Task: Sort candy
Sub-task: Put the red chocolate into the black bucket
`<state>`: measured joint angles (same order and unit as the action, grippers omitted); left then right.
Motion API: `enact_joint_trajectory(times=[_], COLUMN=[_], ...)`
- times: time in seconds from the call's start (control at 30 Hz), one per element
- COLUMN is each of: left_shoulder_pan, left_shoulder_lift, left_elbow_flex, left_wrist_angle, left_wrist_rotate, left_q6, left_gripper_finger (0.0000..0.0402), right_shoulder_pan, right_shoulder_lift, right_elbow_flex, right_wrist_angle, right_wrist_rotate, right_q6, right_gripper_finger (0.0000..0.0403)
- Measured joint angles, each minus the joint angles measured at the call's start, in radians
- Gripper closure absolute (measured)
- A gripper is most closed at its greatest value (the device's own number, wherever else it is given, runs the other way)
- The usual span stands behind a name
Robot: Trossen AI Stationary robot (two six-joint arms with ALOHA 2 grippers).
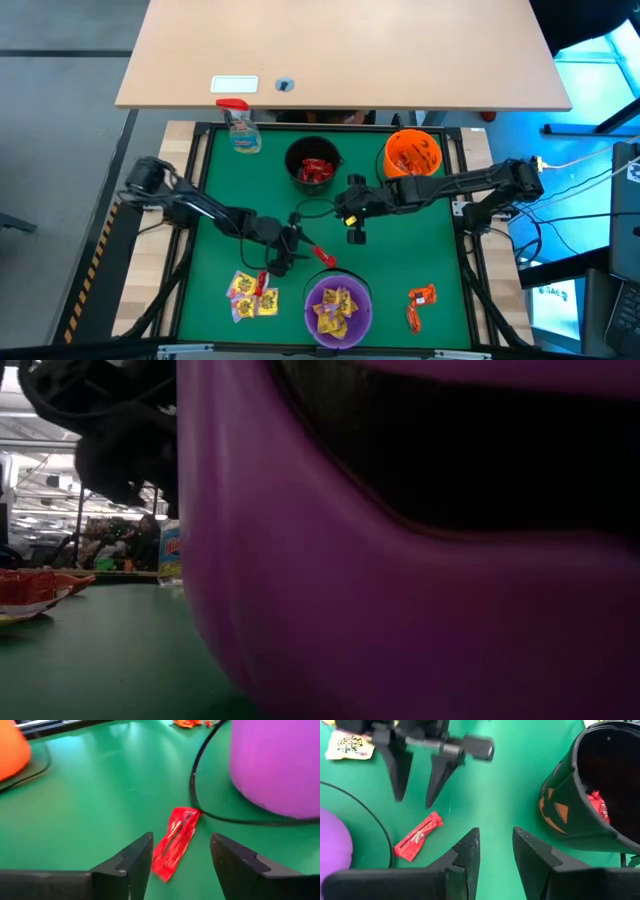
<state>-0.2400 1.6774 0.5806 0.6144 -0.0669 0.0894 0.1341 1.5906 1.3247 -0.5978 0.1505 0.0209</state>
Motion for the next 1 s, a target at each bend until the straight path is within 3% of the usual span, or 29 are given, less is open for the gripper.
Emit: enact_joint_trajectory(times=[0.27, 0.53, 0.73, 1.0], left_shoulder_pan=[-0.002, 0.015, 0.028, 0.019], left_shoulder_lift=[0.19, 0.227, 0.226, 0.203], left_elbow_flex=[0.18, 0.226, 0.227, 0.225], left_wrist_angle=[-0.089, -0.202, -0.261, -0.291], left_wrist_rotate=[0.014, 0.028, 0.008, -0.038], left_q6=[0.052, 0.036, 0.021, 0.023], left_gripper_finger=[0.0168, 0.0174, 0.0222, 0.0334], right_shoulder_pan=[0.004, 0.004, 0.004, 0.004], right_shoulder_lift=[0.0, 0.0, 0.0, 0.0], right_elbow_flex=[0.0, 0.0, 0.0, 0.0], right_wrist_angle=[-0.007, -0.04, -0.044, -0.055], right_wrist_rotate=[-0.001, -0.009, -0.01, -0.01], right_q6=[0.025, 0.034, 0.035, 0.029], right_gripper_finger=[0.0291, 0.0291, 0.0291, 0.0291])
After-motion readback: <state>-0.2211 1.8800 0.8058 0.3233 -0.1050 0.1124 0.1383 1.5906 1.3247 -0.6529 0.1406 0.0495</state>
